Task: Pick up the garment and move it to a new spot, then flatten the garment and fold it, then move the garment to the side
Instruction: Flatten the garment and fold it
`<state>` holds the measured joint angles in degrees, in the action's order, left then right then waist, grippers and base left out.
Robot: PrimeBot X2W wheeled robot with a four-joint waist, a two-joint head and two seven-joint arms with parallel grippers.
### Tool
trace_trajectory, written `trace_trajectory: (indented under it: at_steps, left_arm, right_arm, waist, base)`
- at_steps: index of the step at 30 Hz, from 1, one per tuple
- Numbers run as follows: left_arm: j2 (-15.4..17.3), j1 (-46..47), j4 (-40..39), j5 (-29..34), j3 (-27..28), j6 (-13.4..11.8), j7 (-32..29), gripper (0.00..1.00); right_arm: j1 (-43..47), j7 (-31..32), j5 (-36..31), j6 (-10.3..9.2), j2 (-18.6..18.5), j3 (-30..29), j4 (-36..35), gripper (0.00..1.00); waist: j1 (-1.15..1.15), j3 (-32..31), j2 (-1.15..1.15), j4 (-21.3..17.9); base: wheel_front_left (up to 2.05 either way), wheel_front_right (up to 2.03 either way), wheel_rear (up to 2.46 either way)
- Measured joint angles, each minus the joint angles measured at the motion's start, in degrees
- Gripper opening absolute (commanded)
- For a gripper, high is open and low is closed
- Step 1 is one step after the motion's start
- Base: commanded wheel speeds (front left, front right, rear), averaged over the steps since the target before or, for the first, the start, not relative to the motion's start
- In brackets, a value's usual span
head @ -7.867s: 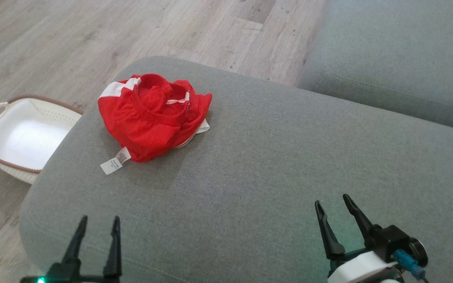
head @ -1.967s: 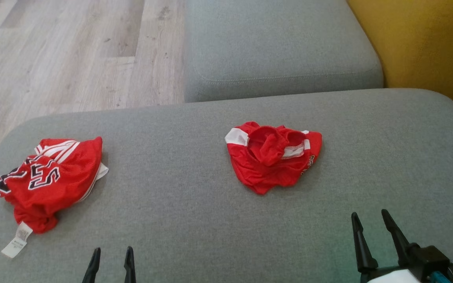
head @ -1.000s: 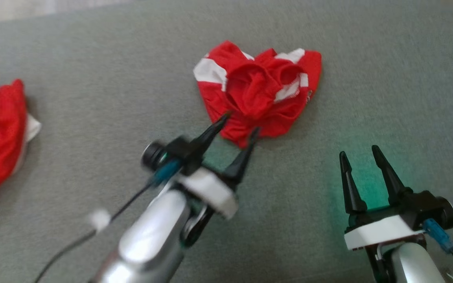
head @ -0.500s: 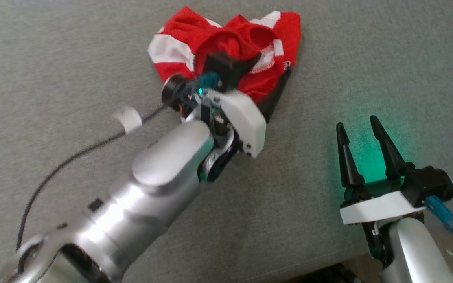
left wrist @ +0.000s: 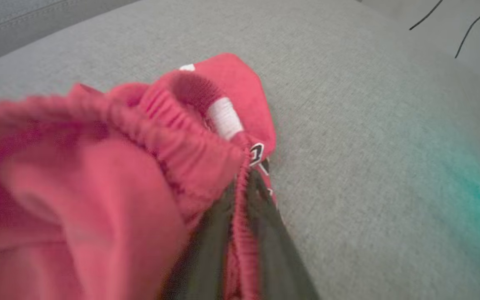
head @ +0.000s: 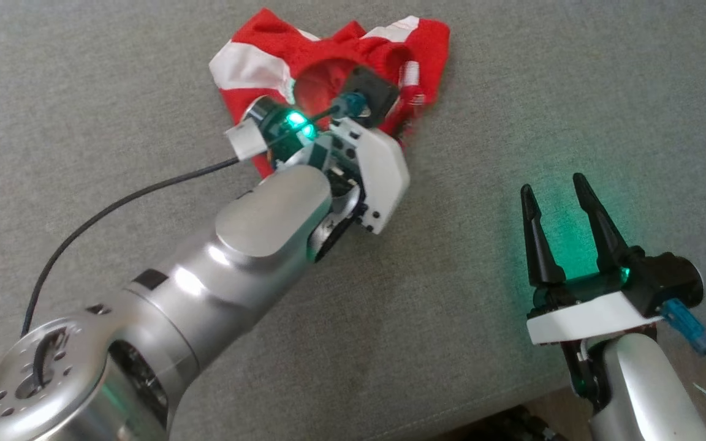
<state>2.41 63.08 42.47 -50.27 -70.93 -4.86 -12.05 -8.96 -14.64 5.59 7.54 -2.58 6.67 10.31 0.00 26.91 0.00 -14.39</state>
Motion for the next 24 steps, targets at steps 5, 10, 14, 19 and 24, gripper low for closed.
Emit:
trace_trajectory:
  at_steps: [5,10,14,19,24]
  left_arm:
    - [0.37,-0.12,-0.71,-1.88,-0.74,1.64,4.48,0.0]
    - [0.45,-0.04,-7.45,-4.59,-0.71,3.47,9.57,0.0]
    - [0.42,-0.24,-12.33,-4.12,-1.9,5.77,8.75,0.0]
    - [3.04,-5.32,-15.67,2.54,-3.22,7.08,6.31,0.0]
    - [6.43,-18.78,-14.91,8.68,-3.34,8.48,4.82,0.89]
  right_arm:
    - [0.12,0.0,0.46,0.0,0.0,-0.32,0.53,1.0]
    - [0.61,0.0,0.44,0.0,0.0,-0.94,1.1,1.0]
    - [2.78,0.0,0.24,0.0,-0.01,-2.16,0.98,1.0]
    - [4.07,0.0,-0.79,0.0,-0.01,-3.82,0.63,1.0]
    - [3.95,0.0,-1.65,0.0,0.0,-4.19,0.27,1.0]
  waist:
    - [0.0,-1.82,0.0,0.4]
    - [0.0,-4.78,0.0,1.35]
    - [-0.01,-7.18,0.0,2.81]
    - [-0.01,-8.08,0.0,5.34]
    - [0.0,-7.75,0.0,7.95]
  base:
    - [0.0,0.0,0.0]
    - [0.0,0.0,0.0]
    - [0.0,0.0,0.0]
    - [0.0,0.0,0.0]
    - [0.0,0.0,0.0]
